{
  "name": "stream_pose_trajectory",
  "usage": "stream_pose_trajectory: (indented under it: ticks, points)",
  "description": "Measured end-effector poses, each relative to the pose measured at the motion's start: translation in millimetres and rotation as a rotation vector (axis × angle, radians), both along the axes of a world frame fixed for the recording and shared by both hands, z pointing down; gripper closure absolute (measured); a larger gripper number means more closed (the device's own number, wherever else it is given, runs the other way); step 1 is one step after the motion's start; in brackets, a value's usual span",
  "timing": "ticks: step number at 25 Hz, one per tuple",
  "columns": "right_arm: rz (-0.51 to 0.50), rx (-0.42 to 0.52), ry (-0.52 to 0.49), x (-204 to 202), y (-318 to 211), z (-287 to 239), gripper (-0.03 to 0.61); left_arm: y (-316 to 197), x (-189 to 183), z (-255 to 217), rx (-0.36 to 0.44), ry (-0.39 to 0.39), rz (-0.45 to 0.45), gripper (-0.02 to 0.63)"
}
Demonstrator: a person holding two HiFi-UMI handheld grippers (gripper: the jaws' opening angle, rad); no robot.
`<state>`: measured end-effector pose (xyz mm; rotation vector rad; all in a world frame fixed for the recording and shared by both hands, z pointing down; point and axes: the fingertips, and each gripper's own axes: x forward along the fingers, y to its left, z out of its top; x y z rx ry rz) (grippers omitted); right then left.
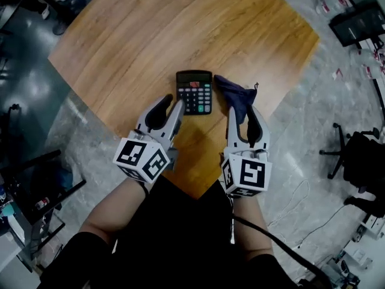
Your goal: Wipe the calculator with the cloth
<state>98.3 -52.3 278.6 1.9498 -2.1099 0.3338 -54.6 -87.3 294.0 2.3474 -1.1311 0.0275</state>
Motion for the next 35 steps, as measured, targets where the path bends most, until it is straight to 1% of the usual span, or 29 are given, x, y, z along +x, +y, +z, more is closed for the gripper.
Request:
stream_pose_trajectory:
  ticks: [2,3,4,6,8,9,11,15,18,22,25,29,31,35]
  points:
    - [0.006,0.061,0.004,-8,8,-36,0.442,6,3,-36,0.084,-0.008,0.016,0.508]
    - [0.008,0.086,0.008,-11,11,-52,0.46,9,3,-51,0.113,-0.011,0.018,0.527]
    - [0.008,0.109,0.012,-15,14,-66,0.493,12,3,-64,0.136,-0.014,0.017,0.536]
    - [-0.001,0.153,0.019,-22,18,-91,0.534,15,5,-84,0.171,-0.021,0.013,0.568]
    - [-0.023,0.206,0.023,-26,17,-111,0.557,14,12,-101,0.202,-0.029,0.003,0.594]
    - [-0.038,0.232,0.024,-27,17,-119,0.561,13,17,-110,0.218,-0.033,-0.008,0.604]
    - [-0.07,0.269,0.016,-29,19,-132,0.563,16,30,-125,0.256,-0.039,-0.033,0.606]
    - [-0.12,0.307,-0.025,-35,27,-148,0.563,31,43,-143,0.328,-0.066,-0.066,0.606]
    - [-0.151,0.325,-0.033,-42,37,-151,0.563,43,41,-144,0.355,-0.096,-0.083,0.606]
    - [-0.178,0.348,-0.056,-43,51,-160,0.563,62,41,-148,0.368,-0.123,-0.098,0.606]
    - [-0.198,0.361,-0.057,-49,63,-163,0.563,75,39,-150,0.377,-0.126,-0.105,0.606]
    - [-0.218,0.37,-0.037,-63,80,-152,0.563,93,30,-138,0.391,-0.12,-0.118,0.606]
    - [-0.216,0.374,-0.034,-58,89,-150,0.563,101,36,-135,0.405,-0.122,-0.124,0.606]
    - [-0.233,0.395,-0.049,-44,100,-159,0.563,113,52,-149,0.42,-0.13,-0.123,0.606]
